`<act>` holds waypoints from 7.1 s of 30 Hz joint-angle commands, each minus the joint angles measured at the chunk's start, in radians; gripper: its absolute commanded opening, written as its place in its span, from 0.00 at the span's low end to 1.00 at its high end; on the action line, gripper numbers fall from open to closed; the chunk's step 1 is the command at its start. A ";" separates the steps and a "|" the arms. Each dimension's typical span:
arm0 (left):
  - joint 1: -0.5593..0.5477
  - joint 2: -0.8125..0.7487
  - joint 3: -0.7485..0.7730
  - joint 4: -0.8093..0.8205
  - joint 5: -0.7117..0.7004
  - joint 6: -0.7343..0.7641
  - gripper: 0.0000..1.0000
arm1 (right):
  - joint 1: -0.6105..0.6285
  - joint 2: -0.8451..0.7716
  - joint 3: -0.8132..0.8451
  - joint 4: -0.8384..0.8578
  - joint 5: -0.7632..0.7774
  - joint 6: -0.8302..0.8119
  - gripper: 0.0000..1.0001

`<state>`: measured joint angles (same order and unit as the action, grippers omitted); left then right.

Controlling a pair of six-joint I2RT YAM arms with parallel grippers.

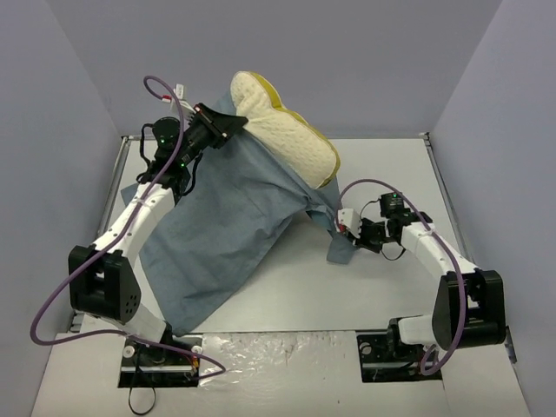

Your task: Remove the pillowcase from the pillow

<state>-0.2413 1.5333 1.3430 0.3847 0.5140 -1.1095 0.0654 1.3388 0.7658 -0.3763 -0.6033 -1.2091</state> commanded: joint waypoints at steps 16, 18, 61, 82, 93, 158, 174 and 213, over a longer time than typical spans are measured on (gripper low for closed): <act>-0.245 0.148 0.105 0.011 0.023 0.309 0.02 | 0.010 -0.445 0.418 -0.280 0.017 0.477 0.72; -0.265 0.180 0.097 0.028 0.017 0.312 0.02 | 0.001 -0.412 0.449 -0.277 -0.045 0.563 0.75; -0.331 -0.207 0.067 -0.672 -0.423 0.694 0.91 | -0.378 0.036 0.417 0.034 -0.472 0.786 0.00; 0.007 0.220 -0.047 -0.710 -0.057 0.663 0.91 | -0.444 0.197 0.400 -0.061 -0.526 0.602 0.00; -0.009 0.314 -0.051 -0.621 0.066 0.605 0.08 | -0.443 0.192 0.391 -0.081 -0.530 0.586 0.00; -0.429 -0.297 -0.396 -0.609 -0.347 1.718 0.91 | -0.423 0.138 0.492 -0.088 -0.362 0.632 0.00; -0.486 -0.125 -0.449 -0.566 -0.586 1.830 0.02 | -0.423 0.137 0.478 -0.093 -0.369 0.608 0.00; 0.002 -0.191 -0.178 -0.602 -0.304 1.303 0.76 | -0.412 0.111 0.511 -0.305 -0.228 0.287 0.43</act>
<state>-0.1879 1.3228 1.0149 -0.1864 -0.0372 0.3527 -0.4339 1.5078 1.3003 -0.6056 -0.8543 -0.8093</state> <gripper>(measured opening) 0.683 0.398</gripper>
